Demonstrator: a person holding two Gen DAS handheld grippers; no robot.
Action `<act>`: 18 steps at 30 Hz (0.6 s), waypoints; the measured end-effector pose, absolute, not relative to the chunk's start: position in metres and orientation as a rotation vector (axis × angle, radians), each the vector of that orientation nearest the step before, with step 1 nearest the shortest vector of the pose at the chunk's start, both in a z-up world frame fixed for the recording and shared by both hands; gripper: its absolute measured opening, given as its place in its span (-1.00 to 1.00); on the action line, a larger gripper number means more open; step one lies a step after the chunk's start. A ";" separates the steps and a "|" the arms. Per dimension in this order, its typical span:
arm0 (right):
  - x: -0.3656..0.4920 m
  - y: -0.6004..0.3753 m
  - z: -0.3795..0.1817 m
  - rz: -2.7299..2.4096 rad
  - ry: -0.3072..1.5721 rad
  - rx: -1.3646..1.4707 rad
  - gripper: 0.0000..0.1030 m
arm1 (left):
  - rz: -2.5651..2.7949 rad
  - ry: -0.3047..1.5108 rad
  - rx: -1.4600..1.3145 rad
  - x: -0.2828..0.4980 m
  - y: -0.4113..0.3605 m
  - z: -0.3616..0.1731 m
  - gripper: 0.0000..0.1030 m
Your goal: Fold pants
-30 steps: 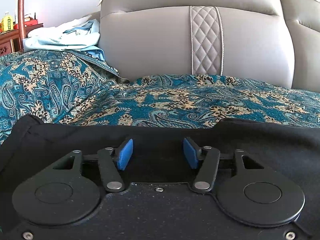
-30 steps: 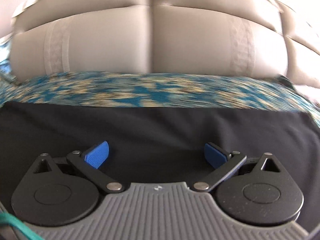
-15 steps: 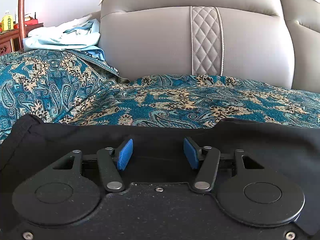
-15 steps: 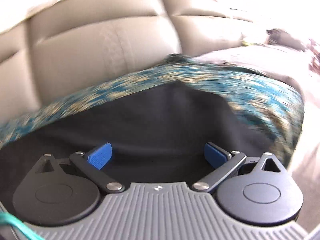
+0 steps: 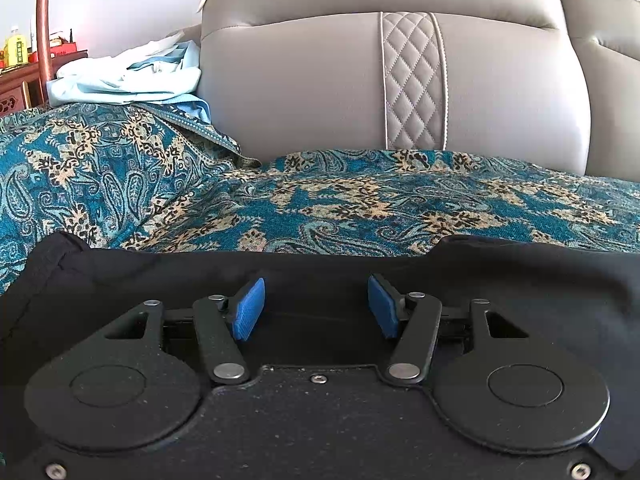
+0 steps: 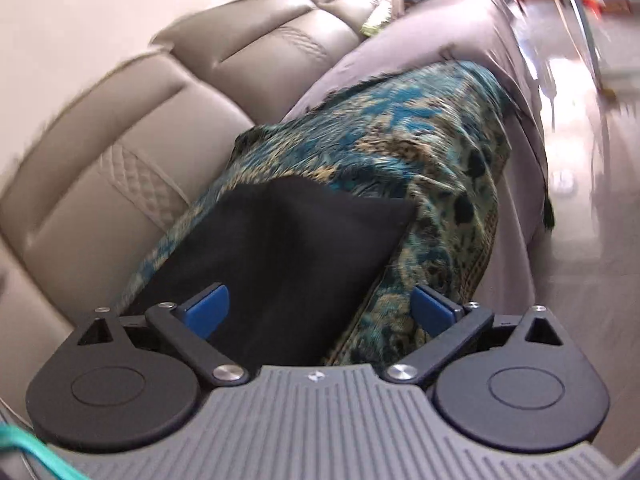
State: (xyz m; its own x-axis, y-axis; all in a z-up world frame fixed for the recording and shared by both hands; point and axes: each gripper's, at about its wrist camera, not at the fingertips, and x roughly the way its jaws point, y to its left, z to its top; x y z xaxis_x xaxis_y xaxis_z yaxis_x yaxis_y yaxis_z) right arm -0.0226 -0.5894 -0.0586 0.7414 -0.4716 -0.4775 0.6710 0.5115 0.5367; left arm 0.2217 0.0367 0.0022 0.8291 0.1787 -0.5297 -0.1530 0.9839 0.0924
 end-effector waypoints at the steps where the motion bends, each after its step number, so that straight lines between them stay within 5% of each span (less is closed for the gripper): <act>1: -0.017 -0.585 -0.056 -0.702 0.299 0.719 0.93 | 0.176 0.567 0.047 0.222 0.037 0.002 0.09; 10: 0.006 -0.571 -0.044 -0.620 0.263 0.596 0.57 | 0.176 0.567 0.048 0.222 0.037 0.002 0.09; 17: 0.014 -0.597 -0.043 -0.766 0.263 0.644 0.56 | 0.176 0.567 0.047 0.222 0.037 0.002 0.09; 18: 0.016 -0.598 -0.043 -0.763 0.275 0.643 0.39 | 0.176 0.567 0.047 0.221 0.037 0.002 0.09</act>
State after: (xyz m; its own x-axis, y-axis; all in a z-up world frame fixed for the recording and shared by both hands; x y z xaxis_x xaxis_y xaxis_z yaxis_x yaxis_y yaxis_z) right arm 0.0155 -0.5979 -0.0426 0.6995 -0.5531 -0.4526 0.7147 0.5449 0.4386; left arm 0.2215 0.0367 0.0021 0.8290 0.1785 -0.5299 -0.1525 0.9839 0.0929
